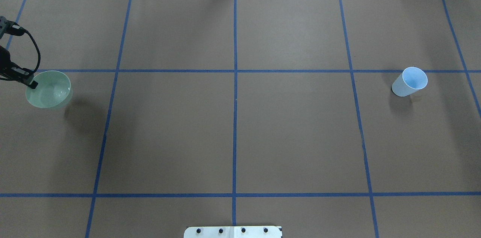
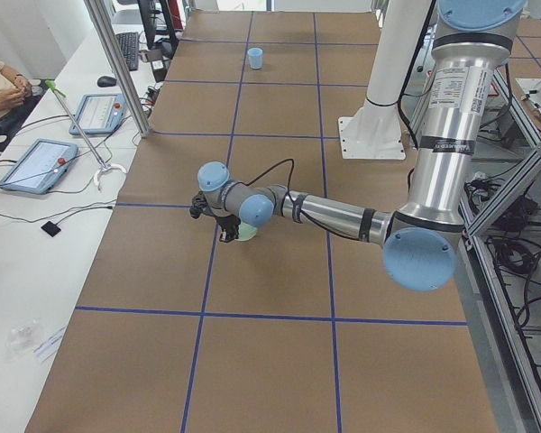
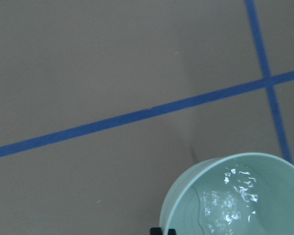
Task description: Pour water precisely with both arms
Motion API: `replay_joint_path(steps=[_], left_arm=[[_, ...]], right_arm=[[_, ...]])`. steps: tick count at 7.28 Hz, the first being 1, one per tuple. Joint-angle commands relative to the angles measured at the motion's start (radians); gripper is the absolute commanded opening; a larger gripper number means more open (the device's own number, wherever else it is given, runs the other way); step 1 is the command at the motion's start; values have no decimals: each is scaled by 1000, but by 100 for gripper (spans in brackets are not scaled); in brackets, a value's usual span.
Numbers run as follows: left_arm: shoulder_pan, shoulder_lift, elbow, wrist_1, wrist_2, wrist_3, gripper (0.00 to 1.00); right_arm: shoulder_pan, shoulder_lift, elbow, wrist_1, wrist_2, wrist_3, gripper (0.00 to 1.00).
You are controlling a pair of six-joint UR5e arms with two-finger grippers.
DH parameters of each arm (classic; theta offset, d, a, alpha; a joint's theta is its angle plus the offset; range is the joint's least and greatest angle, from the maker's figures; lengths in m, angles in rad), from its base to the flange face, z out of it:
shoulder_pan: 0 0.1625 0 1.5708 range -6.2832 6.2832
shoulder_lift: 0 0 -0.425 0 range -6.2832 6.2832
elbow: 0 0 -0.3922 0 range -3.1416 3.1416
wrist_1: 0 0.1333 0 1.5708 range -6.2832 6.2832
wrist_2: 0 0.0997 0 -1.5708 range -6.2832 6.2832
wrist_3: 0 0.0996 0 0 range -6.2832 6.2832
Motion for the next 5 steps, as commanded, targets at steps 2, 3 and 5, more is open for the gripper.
replay_joint_path(steps=[2,3,5], left_arm=[[-1,16,86,-102,-1,18,0],[0,13,122,-144,-1,9,16],[-1,14,122,-146,0,7,78]], right_arm=[[0,2,-1,0,-2,0,100],[0,2,1,-1,-2,0,100],[0,3,1,0,-2,0,100]])
